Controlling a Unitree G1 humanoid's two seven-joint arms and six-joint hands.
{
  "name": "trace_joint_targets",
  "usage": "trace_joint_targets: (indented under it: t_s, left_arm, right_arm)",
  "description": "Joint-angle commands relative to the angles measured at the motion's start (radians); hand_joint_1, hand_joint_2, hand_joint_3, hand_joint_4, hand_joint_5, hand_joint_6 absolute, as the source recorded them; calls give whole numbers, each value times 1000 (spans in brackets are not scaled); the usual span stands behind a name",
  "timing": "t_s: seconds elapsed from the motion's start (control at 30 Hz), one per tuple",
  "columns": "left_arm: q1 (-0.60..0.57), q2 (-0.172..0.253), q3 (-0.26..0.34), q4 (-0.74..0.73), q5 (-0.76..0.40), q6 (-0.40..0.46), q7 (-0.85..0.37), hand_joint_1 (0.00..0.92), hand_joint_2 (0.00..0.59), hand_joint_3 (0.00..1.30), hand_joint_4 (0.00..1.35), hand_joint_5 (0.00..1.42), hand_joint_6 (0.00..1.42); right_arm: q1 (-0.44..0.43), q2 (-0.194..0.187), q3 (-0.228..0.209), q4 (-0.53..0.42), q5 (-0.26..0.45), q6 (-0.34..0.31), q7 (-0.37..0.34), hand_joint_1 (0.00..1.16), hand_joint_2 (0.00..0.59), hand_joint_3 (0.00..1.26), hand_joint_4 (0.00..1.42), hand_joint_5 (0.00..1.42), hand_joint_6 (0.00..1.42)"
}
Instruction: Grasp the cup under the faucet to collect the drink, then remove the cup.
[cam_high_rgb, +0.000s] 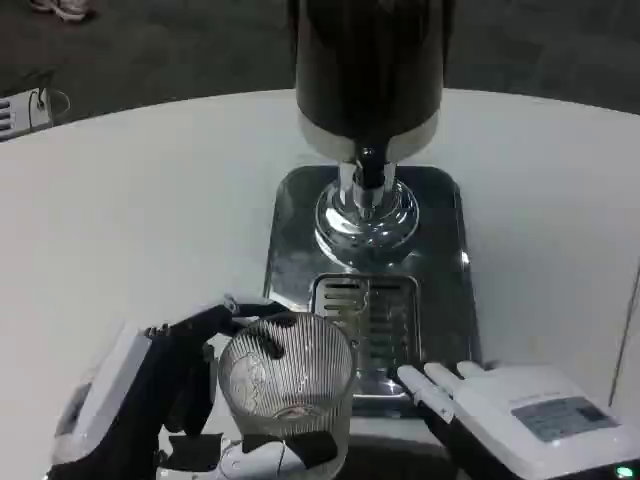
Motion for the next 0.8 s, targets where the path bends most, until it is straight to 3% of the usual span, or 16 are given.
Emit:
trace_joint_targets:
  t_s: [0.03,0.8]
  left_arm:
    - [-5,3,5,1,-25,-18,-3,590,0,1011,1160,1340,1424]
    - [-2,2,4,7,-27,-17,-3,590,0,1010,1160,1340,1424]
  right_arm:
    - [3,0,0,-16,3,3,9,544,447,0,0,0,0]
    - [2,0,-2,-16,0,6,11,528,454,0,0,0,0]
